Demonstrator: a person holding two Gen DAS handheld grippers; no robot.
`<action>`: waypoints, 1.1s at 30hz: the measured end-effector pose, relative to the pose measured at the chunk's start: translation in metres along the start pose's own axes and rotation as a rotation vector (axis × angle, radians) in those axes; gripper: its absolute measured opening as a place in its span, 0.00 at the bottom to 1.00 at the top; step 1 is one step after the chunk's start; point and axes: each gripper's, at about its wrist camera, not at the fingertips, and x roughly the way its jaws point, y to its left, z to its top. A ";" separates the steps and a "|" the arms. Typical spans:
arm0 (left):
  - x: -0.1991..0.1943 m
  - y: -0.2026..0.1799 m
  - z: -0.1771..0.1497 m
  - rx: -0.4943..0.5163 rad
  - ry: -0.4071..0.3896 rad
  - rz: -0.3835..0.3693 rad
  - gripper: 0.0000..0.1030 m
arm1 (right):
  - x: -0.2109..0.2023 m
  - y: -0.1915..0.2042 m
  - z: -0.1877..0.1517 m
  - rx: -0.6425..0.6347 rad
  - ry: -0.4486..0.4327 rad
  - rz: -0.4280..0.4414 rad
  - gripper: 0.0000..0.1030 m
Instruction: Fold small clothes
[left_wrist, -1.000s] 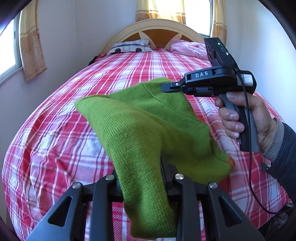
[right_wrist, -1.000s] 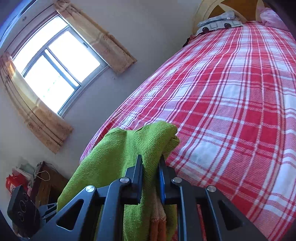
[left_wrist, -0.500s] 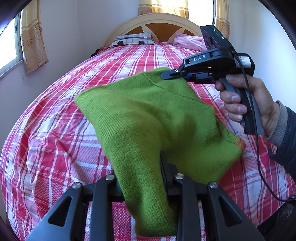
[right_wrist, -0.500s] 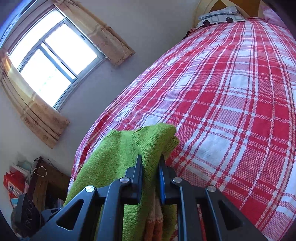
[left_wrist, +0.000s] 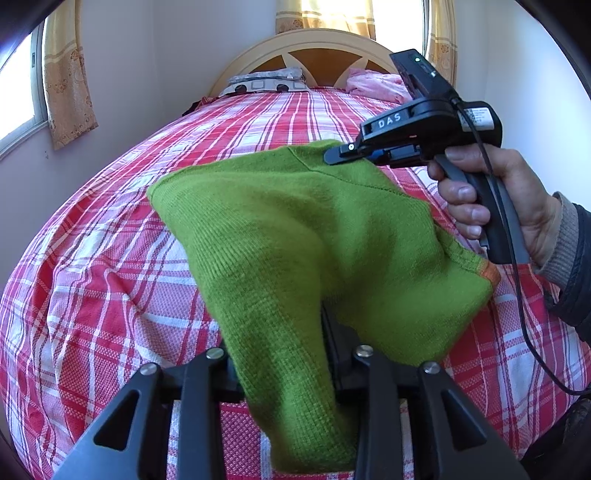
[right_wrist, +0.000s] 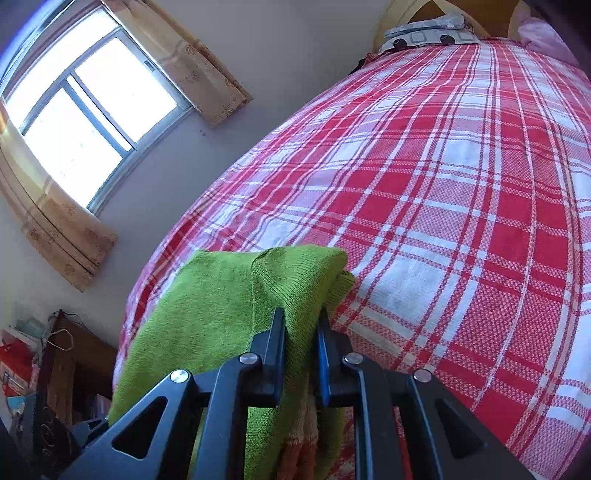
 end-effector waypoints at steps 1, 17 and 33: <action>0.001 0.001 0.000 -0.001 0.002 0.005 0.40 | 0.000 0.000 -0.001 -0.002 -0.003 -0.006 0.14; 0.002 -0.001 -0.004 0.037 -0.006 0.026 0.49 | 0.005 -0.004 -0.010 -0.013 0.004 -0.068 0.15; -0.029 0.016 0.014 0.019 -0.101 0.092 0.82 | -0.063 0.037 -0.076 -0.049 0.020 0.052 0.21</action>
